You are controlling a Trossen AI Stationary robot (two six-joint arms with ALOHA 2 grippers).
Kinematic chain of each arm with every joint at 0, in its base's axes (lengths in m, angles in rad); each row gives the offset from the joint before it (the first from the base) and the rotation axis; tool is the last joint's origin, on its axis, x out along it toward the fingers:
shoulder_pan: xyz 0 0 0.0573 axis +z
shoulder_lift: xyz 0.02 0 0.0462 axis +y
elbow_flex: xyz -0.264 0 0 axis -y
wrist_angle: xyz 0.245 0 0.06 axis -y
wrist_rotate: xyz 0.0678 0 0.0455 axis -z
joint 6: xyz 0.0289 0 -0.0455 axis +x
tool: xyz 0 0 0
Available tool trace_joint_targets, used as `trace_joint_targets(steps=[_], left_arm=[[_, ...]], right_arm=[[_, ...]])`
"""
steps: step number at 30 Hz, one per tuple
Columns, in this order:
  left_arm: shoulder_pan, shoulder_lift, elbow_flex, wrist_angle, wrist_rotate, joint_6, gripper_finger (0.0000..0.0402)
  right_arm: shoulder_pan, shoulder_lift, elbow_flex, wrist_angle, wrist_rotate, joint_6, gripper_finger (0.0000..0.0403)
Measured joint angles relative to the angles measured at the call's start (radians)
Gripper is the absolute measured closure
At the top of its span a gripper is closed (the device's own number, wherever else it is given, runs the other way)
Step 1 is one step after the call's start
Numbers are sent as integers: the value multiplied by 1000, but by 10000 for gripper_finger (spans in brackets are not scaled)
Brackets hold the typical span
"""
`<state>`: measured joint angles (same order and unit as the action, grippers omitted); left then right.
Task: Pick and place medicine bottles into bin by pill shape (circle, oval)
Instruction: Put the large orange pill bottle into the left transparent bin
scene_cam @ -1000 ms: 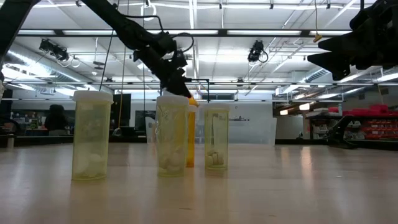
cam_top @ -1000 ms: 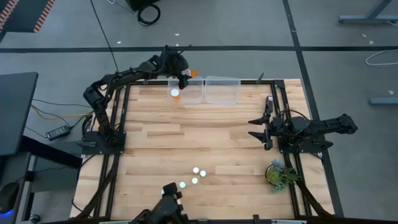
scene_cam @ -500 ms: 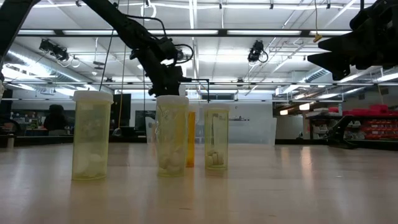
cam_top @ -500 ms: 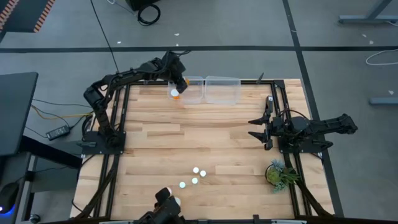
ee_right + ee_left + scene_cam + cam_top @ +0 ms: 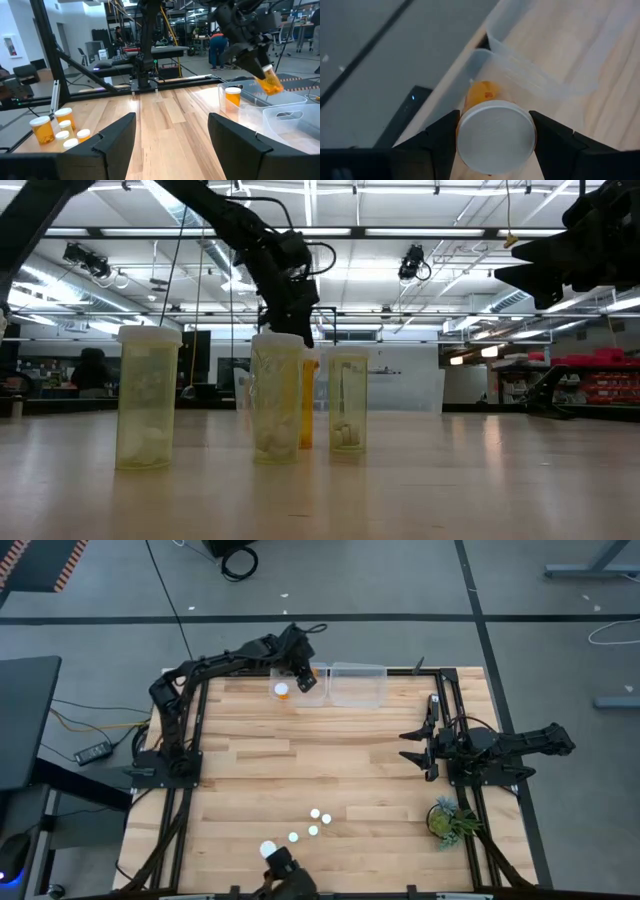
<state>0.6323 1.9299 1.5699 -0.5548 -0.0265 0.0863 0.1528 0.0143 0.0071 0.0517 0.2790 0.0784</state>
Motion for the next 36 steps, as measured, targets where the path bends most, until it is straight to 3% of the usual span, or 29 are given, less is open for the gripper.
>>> trace_joint_targets(steps=[5,9,20,36], left_arm=[[5,114,162,-209,-22,-30,172],[18,165,217,-280,-35,-51,171],[32,181,218,-384,-63,-80,171],[-4,236,217,-365,-29,-51,170]], right_arm=[[0,0,0,0,0,0,148],[0,0,0,0,0,0,148],[0,0,0,0,0,0,148],[0,0,0,0,0,0,148]])
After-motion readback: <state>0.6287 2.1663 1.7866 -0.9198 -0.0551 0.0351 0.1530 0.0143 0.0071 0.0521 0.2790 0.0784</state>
